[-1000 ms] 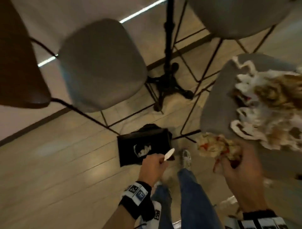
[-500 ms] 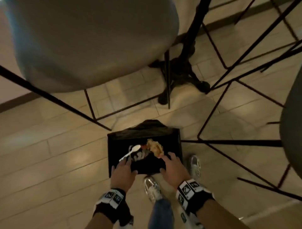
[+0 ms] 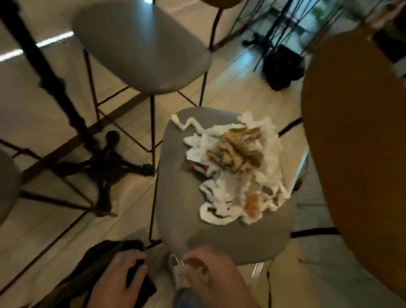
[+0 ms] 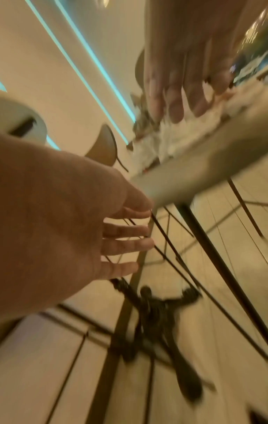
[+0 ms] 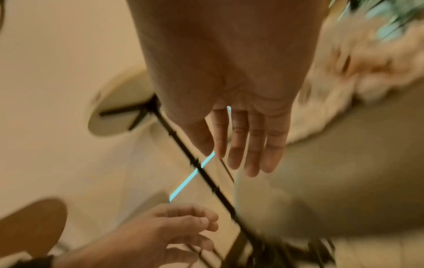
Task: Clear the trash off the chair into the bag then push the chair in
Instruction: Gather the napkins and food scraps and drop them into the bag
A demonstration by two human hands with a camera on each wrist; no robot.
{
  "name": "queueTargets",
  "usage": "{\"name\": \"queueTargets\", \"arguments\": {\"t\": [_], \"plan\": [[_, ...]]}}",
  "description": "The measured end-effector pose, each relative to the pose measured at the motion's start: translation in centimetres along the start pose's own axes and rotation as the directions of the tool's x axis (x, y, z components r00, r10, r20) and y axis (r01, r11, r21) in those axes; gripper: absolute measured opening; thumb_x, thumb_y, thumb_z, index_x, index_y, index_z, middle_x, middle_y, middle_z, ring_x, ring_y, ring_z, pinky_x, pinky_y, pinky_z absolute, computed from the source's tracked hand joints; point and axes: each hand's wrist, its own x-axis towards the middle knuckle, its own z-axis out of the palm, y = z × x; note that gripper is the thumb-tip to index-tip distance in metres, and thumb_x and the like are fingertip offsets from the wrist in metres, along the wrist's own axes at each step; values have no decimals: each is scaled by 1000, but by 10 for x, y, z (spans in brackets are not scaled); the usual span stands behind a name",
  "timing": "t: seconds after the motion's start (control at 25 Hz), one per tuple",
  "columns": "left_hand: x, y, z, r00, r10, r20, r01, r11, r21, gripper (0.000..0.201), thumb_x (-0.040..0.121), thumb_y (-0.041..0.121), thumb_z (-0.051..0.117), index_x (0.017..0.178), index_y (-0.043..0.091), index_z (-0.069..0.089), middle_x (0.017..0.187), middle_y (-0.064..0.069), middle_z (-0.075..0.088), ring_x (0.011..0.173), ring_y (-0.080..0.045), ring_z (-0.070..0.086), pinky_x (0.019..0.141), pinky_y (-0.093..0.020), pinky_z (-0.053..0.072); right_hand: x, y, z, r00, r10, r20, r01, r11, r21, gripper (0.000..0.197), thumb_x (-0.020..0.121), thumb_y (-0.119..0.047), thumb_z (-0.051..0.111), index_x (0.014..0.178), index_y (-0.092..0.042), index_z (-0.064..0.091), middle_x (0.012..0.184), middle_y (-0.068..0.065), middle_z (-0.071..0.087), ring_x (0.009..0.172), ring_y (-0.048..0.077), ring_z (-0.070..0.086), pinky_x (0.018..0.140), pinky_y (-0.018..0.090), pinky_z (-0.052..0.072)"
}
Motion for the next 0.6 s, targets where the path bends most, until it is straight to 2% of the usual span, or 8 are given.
{"name": "queueTargets", "arguments": {"t": [0.04, 0.16, 0.24, 0.32, 0.4, 0.44, 0.48, 0.6], "plan": [[8, 35, -9, 996, 40, -75, -41, 999, -14, 28, 83, 28, 65, 93, 50, 51, 104, 12, 57, 97, -12, 60, 85, -40, 51, -4, -10, -28, 996, -13, -85, 16, 999, 29, 32, 80, -48, 50, 100, -29, 66, 99, -9, 68, 90, 3, 62, 79, 12, 47], [54, 128, -20, 974, 146, -171, -148, 989, 2, 28, 87, 35, 55, 116, 35, 51, 110, 13, 51, 94, -7, 55, 79, -32, 48, -10, -21, -105, 949, 47, -312, -30, 998, 59, 10, 88, -33, 61, 97, -35, 64, 94, -19, 64, 89, 0, 60, 73, 16, 50], [86, 162, -17, 960, 207, -187, -200, 978, 53, 38, 88, 42, 53, 124, 33, 44, 116, 12, 47, 97, -6, 53, 80, -29, 45, -1, -23, -139, 870, 66, -489, -54, 998, 38, 17, 85, -37, 63, 102, -38, 60, 101, -21, 58, 94, 1, 57, 72, 19, 52], [107, 182, -6, 962, 235, -139, -222, 970, 101, 48, 86, 46, 54, 129, 33, 37, 125, 10, 43, 106, -7, 50, 85, -28, 44, 23, -26, -158, 799, 0, -601, -49, 997, -66, 43, 79, -46, 65, 119, -37, 52, 122, -13, 49, 113, 7, 48, 89, 23, 48], [121, 188, 6, 965, 217, -148, -189, 964, 186, 64, 84, 40, 61, 137, 27, 28, 142, 2, 33, 125, -14, 40, 100, -33, 40, 59, -33, -162, 856, -3, -516, -91, 983, -157, 81, 73, -51, 71, 140, -40, 28, 146, -6, 29, 134, 14, 26, 106, 31, 34], [128, 190, 10, 961, 208, -184, -161, 957, 241, 72, 82, 33, 64, 141, 24, 23, 149, -4, 25, 134, -20, 31, 106, -37, 34, 77, -35, -160, 895, 19, -445, -127, 969, -213, 95, 71, -51, 73, 144, -42, 13, 151, -4, 22, 138, 19, 19, 109, 36, 31], [135, 192, 12, 955, 202, -216, -137, 950, 282, 79, 80, 27, 67, 143, 24, 18, 153, -8, 17, 139, -24, 23, 110, -39, 30, 94, -35, -155, 920, 32, -390, -142, 956, -256, 101, 71, -47, 75, 144, -42, 5, 151, 0, 25, 138, 23, 22, 110, 41, 32], [158, 193, 13, 960, 236, -151, -173, 922, 346, 93, 75, 16, 70, 144, 35, 11, 158, -5, 2, 142, -26, 14, 111, -43, 29, 110, -26, -151, 922, 78, -379, -132, 984, -120, 77, 77, -28, 72, 135, -43, 23, 128, -1, 53, 119, 22, 50, 95, 40, 49]]}}
